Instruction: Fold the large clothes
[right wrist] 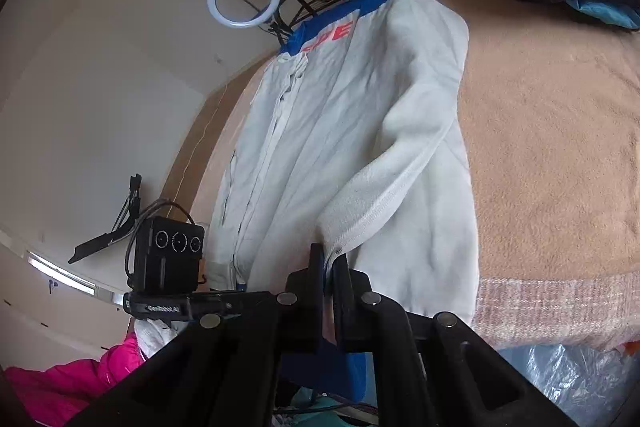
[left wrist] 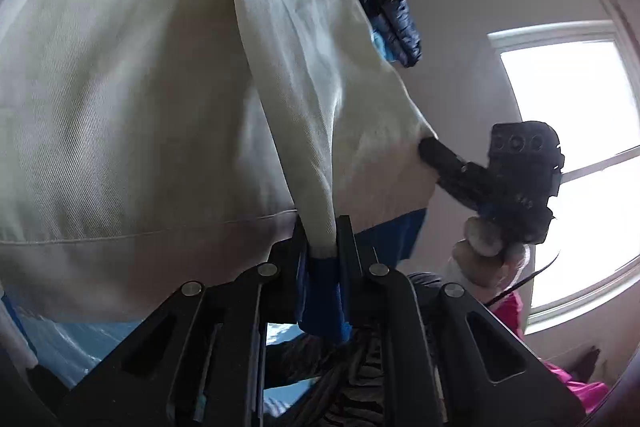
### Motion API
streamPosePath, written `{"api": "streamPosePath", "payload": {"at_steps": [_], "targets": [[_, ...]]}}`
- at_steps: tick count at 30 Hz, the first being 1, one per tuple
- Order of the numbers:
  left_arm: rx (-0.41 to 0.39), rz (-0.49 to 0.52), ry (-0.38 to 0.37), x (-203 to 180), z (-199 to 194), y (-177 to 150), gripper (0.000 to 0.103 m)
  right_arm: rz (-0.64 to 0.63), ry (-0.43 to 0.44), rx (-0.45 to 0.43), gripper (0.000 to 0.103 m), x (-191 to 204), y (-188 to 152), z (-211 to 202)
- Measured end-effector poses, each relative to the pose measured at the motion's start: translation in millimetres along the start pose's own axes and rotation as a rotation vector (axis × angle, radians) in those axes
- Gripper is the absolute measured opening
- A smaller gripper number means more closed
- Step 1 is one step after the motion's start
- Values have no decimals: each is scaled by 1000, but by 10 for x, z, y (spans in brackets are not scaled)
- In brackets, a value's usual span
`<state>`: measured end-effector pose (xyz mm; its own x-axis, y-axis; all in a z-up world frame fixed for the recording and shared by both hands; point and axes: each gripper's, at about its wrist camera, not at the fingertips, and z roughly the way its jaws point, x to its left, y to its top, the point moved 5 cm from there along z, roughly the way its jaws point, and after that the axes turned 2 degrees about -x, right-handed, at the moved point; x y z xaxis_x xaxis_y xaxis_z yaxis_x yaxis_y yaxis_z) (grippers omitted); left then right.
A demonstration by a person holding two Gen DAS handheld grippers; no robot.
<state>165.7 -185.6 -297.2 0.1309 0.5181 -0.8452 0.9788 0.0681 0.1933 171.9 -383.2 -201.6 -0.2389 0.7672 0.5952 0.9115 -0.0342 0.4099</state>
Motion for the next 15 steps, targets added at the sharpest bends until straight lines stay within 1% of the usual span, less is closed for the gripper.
{"api": "streamPosePath", "payload": {"at_steps": [1,2,3,4,5,6,7,8,9,10,11,12,15], "targets": [[16,19,57,60,76,-41,11,17,-29,25,1,-97,-50,76],[24,36,92,96,138,-60,11,37,-57,57,1,-183,-124,200],[26,45,93,98,149,-67,11,51,-89,91,1,-285,-206,308],[23,52,102,80,146,-68,11,49,-141,127,1,-388,-295,425],[21,60,109,57,140,-65,11,44,-170,143,1,-461,-375,528],[20,78,118,19,132,-72,11,43,-174,147,1,-495,-415,567],[25,109,144,-12,105,-104,11,56,-152,133,2,-513,-422,541],[35,136,165,-47,93,-127,14,66,-134,125,4,-525,-413,497],[45,159,183,-59,54,-173,24,64,-112,107,7,-510,-388,420],[47,179,197,-82,60,-193,28,51,-102,87,11,-486,-364,326],[41,206,214,-120,24,-222,31,31,-107,60,17,-483,-344,204],[35,240,239,-164,-16,-255,31,19,-116,35,27,-471,-319,112],[8,304,289,-261,-243,-436,31,-3,-123,-30,28,-463,-265,-160]]}}
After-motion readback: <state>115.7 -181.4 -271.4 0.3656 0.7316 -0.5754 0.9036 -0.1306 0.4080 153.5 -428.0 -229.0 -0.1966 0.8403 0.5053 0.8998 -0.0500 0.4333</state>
